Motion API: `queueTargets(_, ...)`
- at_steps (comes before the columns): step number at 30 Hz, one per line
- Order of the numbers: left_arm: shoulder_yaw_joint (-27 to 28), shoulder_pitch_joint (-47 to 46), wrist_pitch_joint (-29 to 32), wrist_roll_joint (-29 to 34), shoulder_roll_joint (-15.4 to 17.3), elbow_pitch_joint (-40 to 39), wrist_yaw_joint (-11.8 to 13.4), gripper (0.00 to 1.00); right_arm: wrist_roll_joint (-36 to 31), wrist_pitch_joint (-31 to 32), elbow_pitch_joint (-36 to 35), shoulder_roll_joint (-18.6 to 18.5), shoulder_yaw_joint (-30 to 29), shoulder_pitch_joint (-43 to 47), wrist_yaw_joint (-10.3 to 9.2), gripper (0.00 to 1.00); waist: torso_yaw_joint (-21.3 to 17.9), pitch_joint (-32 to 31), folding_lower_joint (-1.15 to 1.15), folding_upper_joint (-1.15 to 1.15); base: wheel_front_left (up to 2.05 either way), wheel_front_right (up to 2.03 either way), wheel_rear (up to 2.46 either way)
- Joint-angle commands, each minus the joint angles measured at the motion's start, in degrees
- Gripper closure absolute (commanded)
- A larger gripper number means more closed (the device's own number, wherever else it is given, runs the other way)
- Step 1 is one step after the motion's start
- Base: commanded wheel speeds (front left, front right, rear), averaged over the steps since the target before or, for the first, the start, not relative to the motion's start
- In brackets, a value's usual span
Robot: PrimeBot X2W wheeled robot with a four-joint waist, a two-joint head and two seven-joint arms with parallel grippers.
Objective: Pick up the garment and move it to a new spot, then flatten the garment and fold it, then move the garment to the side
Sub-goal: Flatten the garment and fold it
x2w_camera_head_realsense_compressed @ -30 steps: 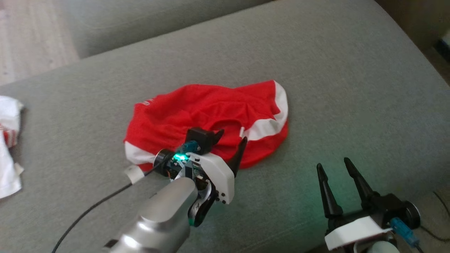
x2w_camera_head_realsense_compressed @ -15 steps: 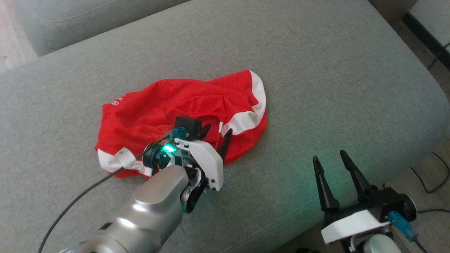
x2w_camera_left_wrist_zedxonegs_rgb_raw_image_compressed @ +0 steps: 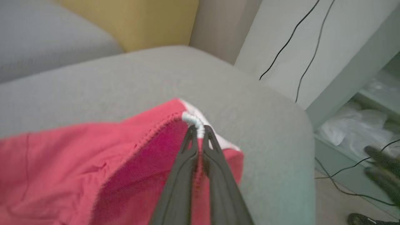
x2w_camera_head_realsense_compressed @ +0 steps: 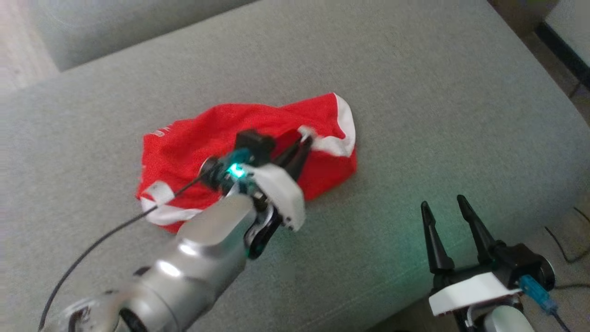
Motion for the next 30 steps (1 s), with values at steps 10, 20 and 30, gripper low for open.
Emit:
queueTargets(10, 1.5, -11.8, -2.9, -5.0, 0.4, -11.5, -3.0, 1.00, -1.9, -0.4, -1.6, -0.3, -1.7, 3.5, 0.39, 0.00, 9.7, -11.2, 0.00, 0.00, 0.00, 0.00, 0.00)
queueTargets(20, -1.5, -1.1, -0.5, -4.9, 15.5, -21.1, -0.2, 1.00, -0.6, -0.4, -2.3, -0.3, -2.7, 7.2, 0.39, 0.00, 19.8, -14.5, 0.00, 0.00, 0.00, 0.00, 0.00)
queueTargets(30, -0.9, 10.4, -2.3, -5.7, 30.9, -35.3, 8.3, 1.00, 4.9, -0.4, 6.7, -1.0, 2.6, 4.9, 0.39, 0.00, 31.2, -12.3, 0.00, 0.00, 0.00, 0.00, 0.00)
